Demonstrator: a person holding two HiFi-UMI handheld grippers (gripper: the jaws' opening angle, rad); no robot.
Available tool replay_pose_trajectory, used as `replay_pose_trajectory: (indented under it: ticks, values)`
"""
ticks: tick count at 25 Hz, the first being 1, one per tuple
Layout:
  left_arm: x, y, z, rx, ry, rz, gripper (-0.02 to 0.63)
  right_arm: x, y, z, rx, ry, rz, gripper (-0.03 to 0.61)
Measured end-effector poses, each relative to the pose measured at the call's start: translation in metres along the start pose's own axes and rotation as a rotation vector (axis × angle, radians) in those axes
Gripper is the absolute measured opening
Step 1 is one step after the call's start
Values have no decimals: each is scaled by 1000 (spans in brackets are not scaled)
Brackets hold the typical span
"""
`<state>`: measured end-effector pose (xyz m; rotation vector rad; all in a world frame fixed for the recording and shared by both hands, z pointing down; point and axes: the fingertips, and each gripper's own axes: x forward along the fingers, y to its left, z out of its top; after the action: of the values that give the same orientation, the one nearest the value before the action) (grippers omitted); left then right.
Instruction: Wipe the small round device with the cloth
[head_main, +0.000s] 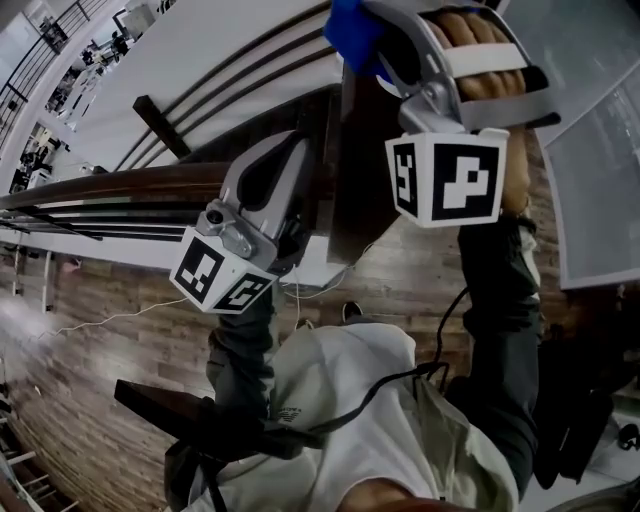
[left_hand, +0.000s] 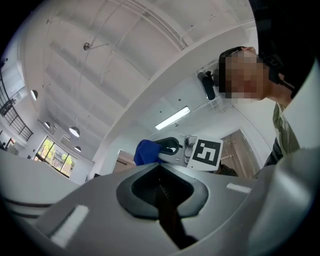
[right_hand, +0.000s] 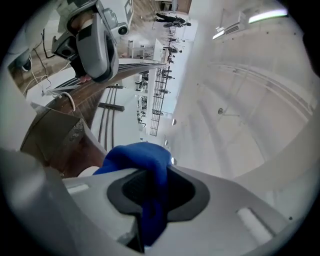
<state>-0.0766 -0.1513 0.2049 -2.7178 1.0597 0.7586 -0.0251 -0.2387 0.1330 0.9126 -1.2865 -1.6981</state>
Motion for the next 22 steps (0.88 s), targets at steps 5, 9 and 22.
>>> replay_pose_trajectory:
  ticks: [5,9,22]
  values:
    - [-1,-1,-1,-6,8,0,-9,-15,13,10,-12,-30,37,77]
    - [0,-3,-4,-12,17,-12,-9,-34,35,16,14,-73,100,77]
    - [14,-4,6,24,17,-53,-9,-66,10,-55,376,-14,-131,77]
